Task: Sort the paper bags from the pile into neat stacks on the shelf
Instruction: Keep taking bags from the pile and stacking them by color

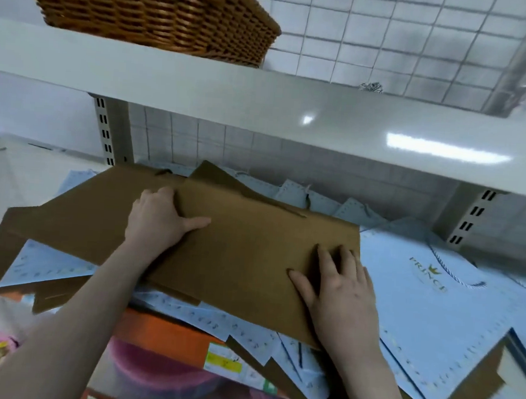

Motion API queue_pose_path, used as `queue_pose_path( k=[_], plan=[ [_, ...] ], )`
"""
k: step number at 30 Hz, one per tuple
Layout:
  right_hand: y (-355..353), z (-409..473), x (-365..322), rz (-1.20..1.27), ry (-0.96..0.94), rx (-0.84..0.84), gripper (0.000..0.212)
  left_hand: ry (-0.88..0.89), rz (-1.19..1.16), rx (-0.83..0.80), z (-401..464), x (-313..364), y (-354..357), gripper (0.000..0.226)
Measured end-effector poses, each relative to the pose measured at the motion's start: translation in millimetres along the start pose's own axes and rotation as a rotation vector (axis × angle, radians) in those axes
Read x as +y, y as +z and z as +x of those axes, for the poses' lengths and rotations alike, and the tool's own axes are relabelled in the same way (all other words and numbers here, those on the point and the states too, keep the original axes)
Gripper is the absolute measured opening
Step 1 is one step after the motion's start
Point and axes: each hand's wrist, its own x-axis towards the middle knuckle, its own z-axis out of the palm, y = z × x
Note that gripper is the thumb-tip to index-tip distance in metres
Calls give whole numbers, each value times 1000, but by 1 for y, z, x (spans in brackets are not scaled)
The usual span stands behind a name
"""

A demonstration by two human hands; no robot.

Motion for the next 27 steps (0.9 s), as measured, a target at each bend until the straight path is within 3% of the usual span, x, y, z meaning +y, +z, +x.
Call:
queue_pose_path(
  k=[4, 8, 12, 15, 21, 27],
  plan=[
    [-9, -8, -10, 21, 168, -44, 84, 60, -263, 113, -7, -10, 0, 67],
    [-12, -14, -18, 99, 265, 107, 84, 59, -508, 169, -14, -17, -6, 59],
    [-24, -13, -16, 169, 407, 20, 84, 20, -719, 168, -22, -26, -10, 45],
    [-31, -17, -16, 331, 439, 41, 72, 14, -757, 186, -30, -35, -15, 44],
    [-46, -38, -32, 429, 401, 101, 65, 23, -796, 193, -45, -59, -29, 40],
    [-39, -53, -70, 486, 341, -60, 61, -12, -776, 152, -53, -101, -58, 36]
  ],
)
